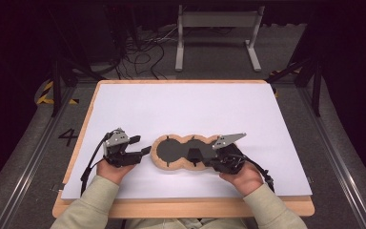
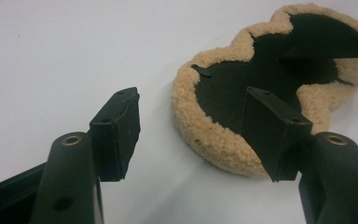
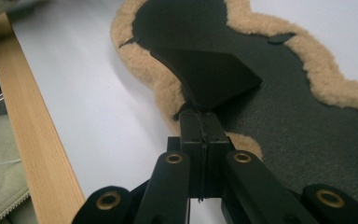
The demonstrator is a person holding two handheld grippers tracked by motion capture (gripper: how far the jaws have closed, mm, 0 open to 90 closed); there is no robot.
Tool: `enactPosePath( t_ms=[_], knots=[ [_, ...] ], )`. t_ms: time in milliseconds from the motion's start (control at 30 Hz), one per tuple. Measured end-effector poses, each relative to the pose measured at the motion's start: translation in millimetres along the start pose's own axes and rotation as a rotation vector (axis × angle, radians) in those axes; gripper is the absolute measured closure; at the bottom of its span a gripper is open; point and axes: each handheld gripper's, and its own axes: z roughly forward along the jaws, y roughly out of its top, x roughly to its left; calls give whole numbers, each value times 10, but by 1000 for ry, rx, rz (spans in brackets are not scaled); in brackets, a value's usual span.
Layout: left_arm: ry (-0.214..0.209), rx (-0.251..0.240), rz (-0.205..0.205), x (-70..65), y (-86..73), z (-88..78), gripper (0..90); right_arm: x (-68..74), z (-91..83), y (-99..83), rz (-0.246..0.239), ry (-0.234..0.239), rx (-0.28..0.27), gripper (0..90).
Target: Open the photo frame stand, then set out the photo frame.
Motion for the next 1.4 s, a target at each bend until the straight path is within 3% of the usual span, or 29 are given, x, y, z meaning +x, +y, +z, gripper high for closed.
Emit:
enactPosePath(
  t_ms=[100,300,467,533,633,800,900,967,1000,1133,1267,1400],
  knots=[
    [-1,-1,-38,25,-13,-8,376,-13,-2,18,5,-5,-6,900],
    [-3,5,-48,33,-27,-13,361,-31,-4,30,18,-8,-17,900],
    [-19,20,-105,51,-21,-23,324,-6,-4,16,-11,-35,-1,900],
    [-30,22,-150,53,-15,-30,308,-5,-34,8,-18,-48,1,900],
    [-37,46,-171,22,-13,-49,290,-37,-123,-6,-10,-64,-15,843],
    [-51,43,-215,-22,-2,-100,274,-111,-266,-29,22,-94,-60,771],
    [-41,67,-226,-37,3,-110,277,-166,-388,-51,37,-125,-96,659],
    [-41,68,-227,-40,5,-111,279,-182,-421,-57,45,-133,-107,634],
    [-45,68,-234,-53,10,-110,284,-223,-486,-68,53,-152,-127,548],
    [-38,76,-237,-90,32,-117,275,-269,-559,-84,76,-161,-147,451],
    [-28,96,-224,-142,47,-106,255,-320,-632,-116,102,-173,-161,394],
    [-36,121,-247,-138,54,-67,244,-387,-658,-148,129,-183,-146,389]
  ],
)
